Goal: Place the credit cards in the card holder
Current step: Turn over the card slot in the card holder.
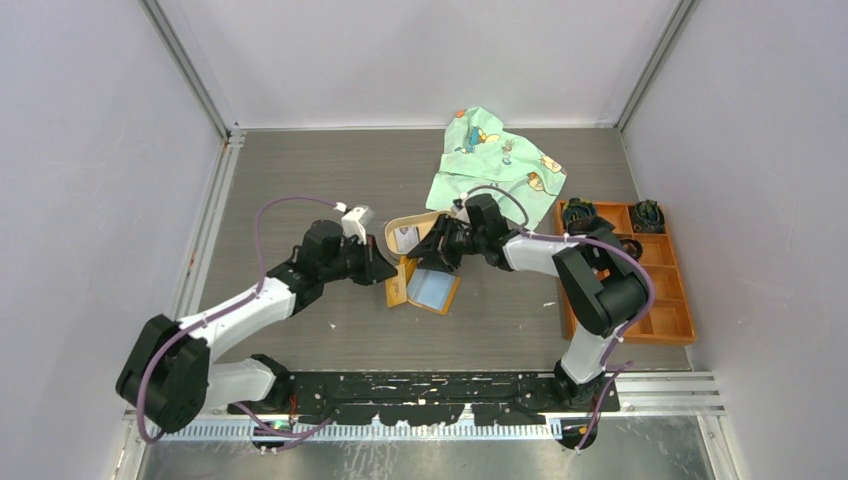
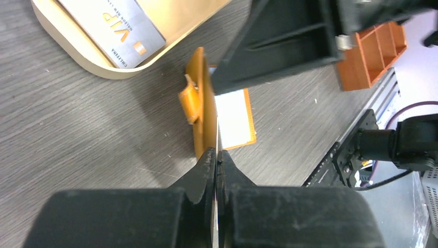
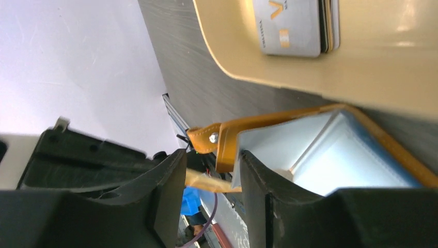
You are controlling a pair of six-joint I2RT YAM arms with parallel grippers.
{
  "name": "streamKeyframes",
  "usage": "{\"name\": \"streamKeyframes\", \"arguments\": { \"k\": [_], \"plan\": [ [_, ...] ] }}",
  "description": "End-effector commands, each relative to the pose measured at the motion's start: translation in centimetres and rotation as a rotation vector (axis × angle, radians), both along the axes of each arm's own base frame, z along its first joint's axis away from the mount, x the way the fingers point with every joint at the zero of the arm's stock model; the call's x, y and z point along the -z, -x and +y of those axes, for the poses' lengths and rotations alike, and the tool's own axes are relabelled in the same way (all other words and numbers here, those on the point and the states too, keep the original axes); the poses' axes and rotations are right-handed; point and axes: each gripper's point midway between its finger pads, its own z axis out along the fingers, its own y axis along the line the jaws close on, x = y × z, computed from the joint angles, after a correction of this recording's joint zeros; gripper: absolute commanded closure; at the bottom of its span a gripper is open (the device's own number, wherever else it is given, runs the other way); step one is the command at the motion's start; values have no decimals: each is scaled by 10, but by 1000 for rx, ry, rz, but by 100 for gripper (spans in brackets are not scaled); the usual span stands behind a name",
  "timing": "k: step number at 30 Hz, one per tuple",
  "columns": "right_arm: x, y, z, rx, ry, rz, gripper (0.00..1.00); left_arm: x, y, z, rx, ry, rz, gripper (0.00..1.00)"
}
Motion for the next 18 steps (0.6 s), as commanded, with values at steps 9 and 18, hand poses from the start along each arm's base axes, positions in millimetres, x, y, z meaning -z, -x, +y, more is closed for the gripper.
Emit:
{"name": "streamKeyframes", "arguments": {
  "k": [9, 18],
  "plan": [
    [15, -22, 21, -124, 96, -33, 63, -47, 25, 14, 72, 46, -221, 100],
    [36, -10, 28, -266, 186, 0, 71, -55, 9, -4, 141, 68, -302, 100]
  ]
}}
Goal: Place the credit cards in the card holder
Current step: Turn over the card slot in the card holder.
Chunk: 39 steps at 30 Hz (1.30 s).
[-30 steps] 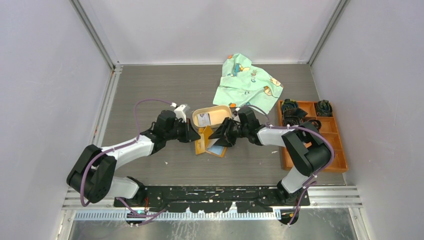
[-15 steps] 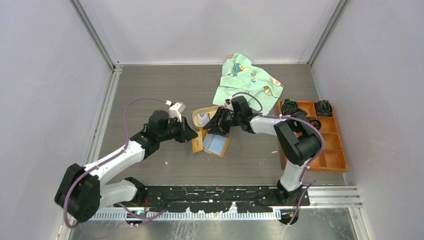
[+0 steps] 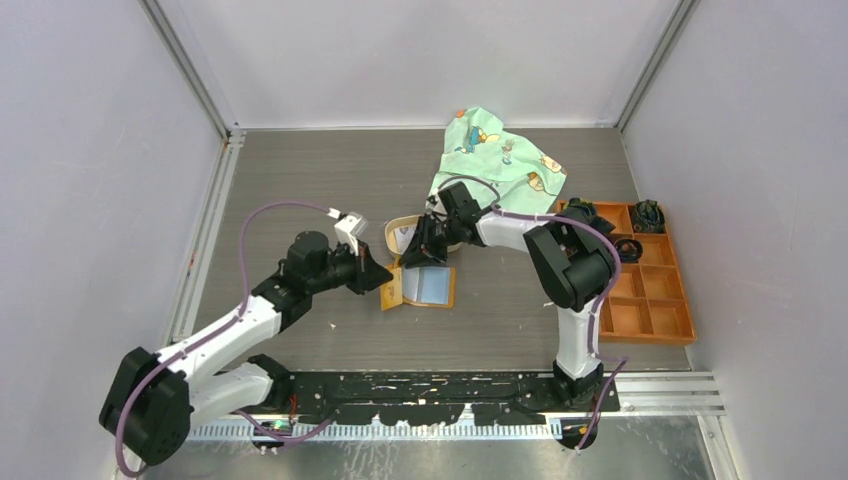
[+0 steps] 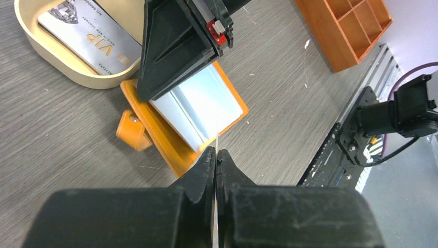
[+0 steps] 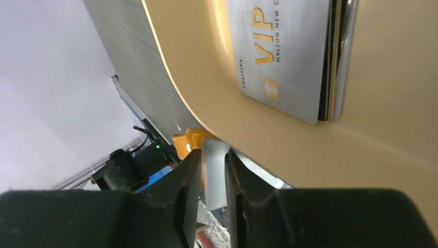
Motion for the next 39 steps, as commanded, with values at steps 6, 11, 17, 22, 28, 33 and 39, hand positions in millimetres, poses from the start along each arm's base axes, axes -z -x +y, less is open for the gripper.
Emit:
{"name": "streamKeyframes", "arguments": {
  "k": [6, 11, 17, 22, 28, 33, 39],
  "plan": [
    [-1, 5, 12, -167, 30, -7, 72, -6, -32, -34, 71, 21, -49, 100],
    [-5, 3, 13, -194, 27, -21, 71, 11, -46, -40, 14, 19, 26, 100],
    [-13, 4, 13, -210, 11, -53, 69, 38, -46, -40, -51, 52, 134, 100],
    [-29, 3, 10, -216, -6, -114, 64, 59, -45, -33, -105, 45, 174, 100],
    [-58, -1, -2, -216, -25, -203, 61, 80, -41, -24, -126, 21, 215, 100],
    [-79, 4, -17, -309, -5, -357, 60, 86, -46, -19, -151, 50, 245, 100],
    [-62, 24, -66, -621, 168, -677, 58, 83, -48, -24, -140, 75, 287, 100]
  ]
}}
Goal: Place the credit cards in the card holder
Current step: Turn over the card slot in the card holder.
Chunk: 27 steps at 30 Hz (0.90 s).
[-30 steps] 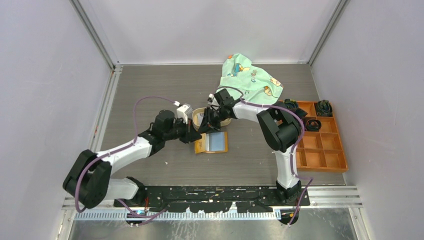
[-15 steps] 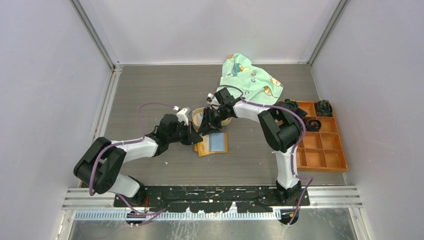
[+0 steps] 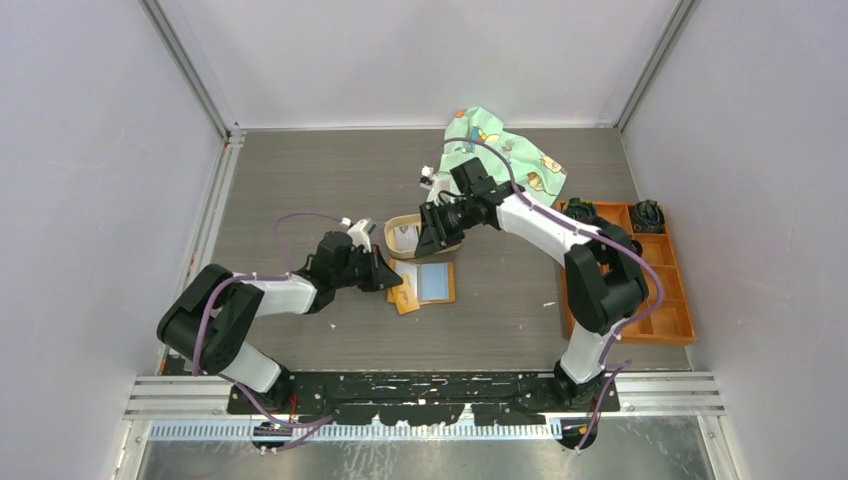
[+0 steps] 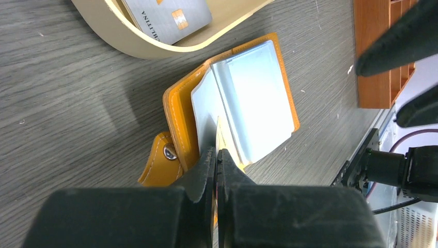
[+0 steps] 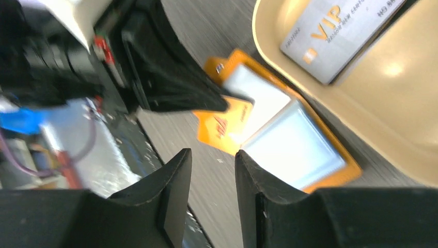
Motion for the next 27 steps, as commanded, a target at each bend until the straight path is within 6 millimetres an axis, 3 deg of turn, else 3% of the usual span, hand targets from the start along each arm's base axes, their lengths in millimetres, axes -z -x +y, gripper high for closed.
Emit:
{"name": "streamKeyframes", "arguments": {
  "k": [1, 5, 8, 17, 23, 27],
  "plan": [
    [14, 18, -46, -283, 159, -339, 57, -15, -12, -7, 0, 49, -34, 100],
    [53, 22, -80, -425, 308, -456, 56, -20, -13, -10, 14, 58, -21, 100],
    [68, 13, -87, -384, 375, -459, 56, -25, -14, -13, 26, 68, -18, 100],
    [68, 0, -66, -169, 337, -303, 52, -28, -13, -14, 20, 84, -1, 100],
    [58, -1, -46, -319, 286, -456, 51, -29, -14, -15, 20, 93, 11, 100],
    [63, -18, -31, -382, 301, -543, 51, -30, -14, -18, 26, 108, 29, 100]
  ]
}}
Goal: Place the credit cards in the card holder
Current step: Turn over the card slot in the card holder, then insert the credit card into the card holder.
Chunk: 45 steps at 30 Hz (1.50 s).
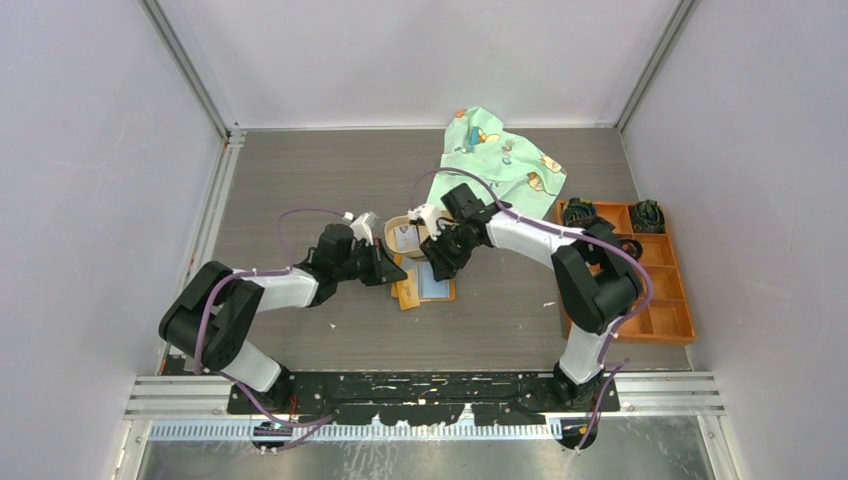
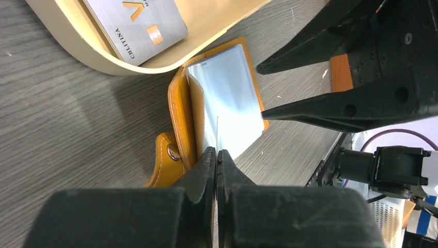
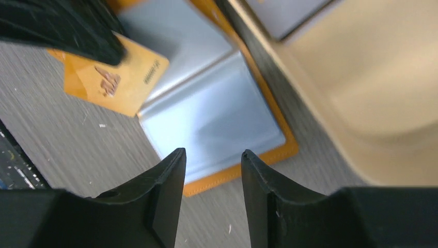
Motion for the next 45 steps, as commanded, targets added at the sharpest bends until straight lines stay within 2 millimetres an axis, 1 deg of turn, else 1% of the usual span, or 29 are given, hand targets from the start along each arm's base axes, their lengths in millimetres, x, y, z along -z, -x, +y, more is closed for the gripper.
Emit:
{"name": "streamKeyframes", "arguments": {
  "k": [1, 4, 7, 12, 15, 21, 24, 28, 30, 32, 35, 38, 40, 42, 45],
  "plan": [
    [-14, -38, 31, -98, -37, -164, 51, -16, -10, -8, 13, 47, -19, 100],
    [-9, -53, 37, -84, -16, -159, 52, -17, -10, -8, 11, 46, -15, 100],
    [-5, -54, 42, -100, -16, -148, 52, -16, -9, -7, 11, 45, -12, 100],
    [5, -49, 46, -149, 7, -127, 50, -17, -11, -8, 14, 52, 0, 100],
    [9, -41, 48, -190, 11, -95, 50, -18, -13, -8, 13, 53, 12, 100],
    [10, -10, 51, -336, -8, -45, 53, -23, -16, -4, -5, 59, 42, 100],
    [10, 0, 54, -372, -17, -38, 53, -19, -13, -1, -8, 46, 61, 100],
    [7, 6, 58, -386, -28, -49, 54, -9, -8, 5, -22, 21, 84, 100],
    [4, 2, 62, -357, -33, -68, 53, -6, -5, 7, -24, 15, 94, 100],
    [-2, -7, 65, -310, -33, -94, 52, -4, -1, 9, -26, 6, 101, 100],
    [-21, -21, 68, -243, -52, -122, 50, -1, 3, 13, -38, -1, 105, 100],
    [-42, -25, 67, -199, -95, -128, 50, 2, 7, 16, -51, 2, 113, 100],
    [-53, -21, 62, -200, -122, -127, 50, 3, 9, 17, -62, 7, 116, 100],
    [-58, -11, 53, -233, -141, -129, 50, 5, 10, 18, -75, 16, 123, 100],
    [-54, 12, 32, -363, -143, -177, 49, 4, 8, 16, -88, 36, 130, 100]
  ]
}}
